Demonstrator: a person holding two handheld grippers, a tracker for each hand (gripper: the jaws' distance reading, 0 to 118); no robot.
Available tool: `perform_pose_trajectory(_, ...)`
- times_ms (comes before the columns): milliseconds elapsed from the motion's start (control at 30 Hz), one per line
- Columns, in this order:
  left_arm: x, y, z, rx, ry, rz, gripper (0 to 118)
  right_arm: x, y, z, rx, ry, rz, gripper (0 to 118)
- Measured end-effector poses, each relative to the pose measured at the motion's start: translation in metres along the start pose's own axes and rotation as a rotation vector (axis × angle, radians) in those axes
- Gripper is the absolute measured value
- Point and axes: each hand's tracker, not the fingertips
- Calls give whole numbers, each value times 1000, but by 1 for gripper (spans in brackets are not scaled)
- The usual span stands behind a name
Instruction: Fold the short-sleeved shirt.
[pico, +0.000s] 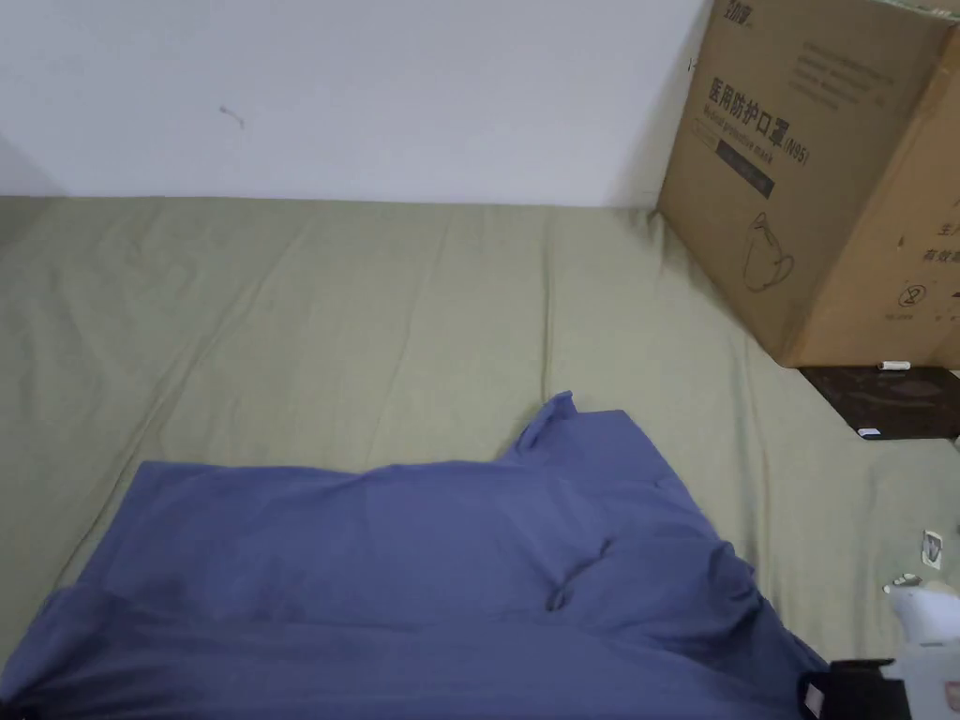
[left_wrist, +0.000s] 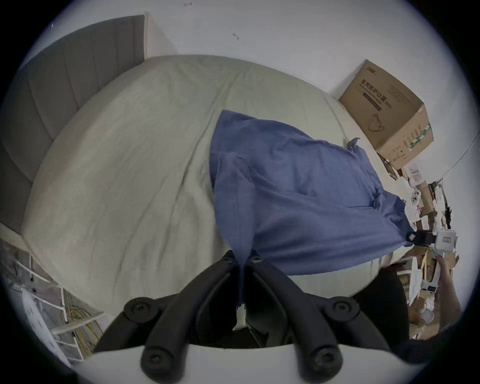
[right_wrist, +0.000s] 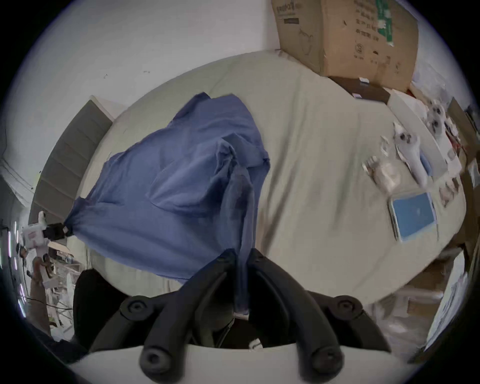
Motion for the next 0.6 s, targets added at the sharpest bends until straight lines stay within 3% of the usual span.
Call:
perform_pose_trajectory(100,-1,-25,2,-45,-13,-11,8,8,-26,2,-6,13,-57,12)
perform_pose_trajectory(167,-3,-33,-3,-52,-19,-15,35,8,-33,-3,1,6,-64,69)
perform_pose_trajectory(200,-4,-34,-5,-56,-17,-6,36,4,-33,-6,6,1,-70,93)
perform_pose_trajectory(233,-5,-34,-5,-61,-13,19,36,-1,-33,-8,20,-10,-73,100)
perform_pose_trajectory(300,-6,-31,-2,-44,36,56,38,-13,-31,-8,32,-140,-25,100)
perform_pose_trajectory(333,-7,-29,1,-37,27,60,50,-15,-27,-9,36,-157,-14,102)
perform_pose_trajectory(367,-9,-28,6,-20,18,77,74,-18,-26,-5,66,-136,-20,103)
perform_pose_trajectory(400,-13,-27,8,-31,-13,125,106,-20,-24,-2,87,-121,-30,104)
perform_pose_trajectory(433,-17,-22,5,-60,-44,149,118,-22,-23,1,109,-96,-54,104)
perform_pose_trajectory(500,-19,-21,12,23,-138,118,118,-24,-16,4,90,-97,-98,104)
perform_pose_trajectory(600,-3,-10,31,156,-73,74,114,-36,-7,15,190,-53,-79,104)
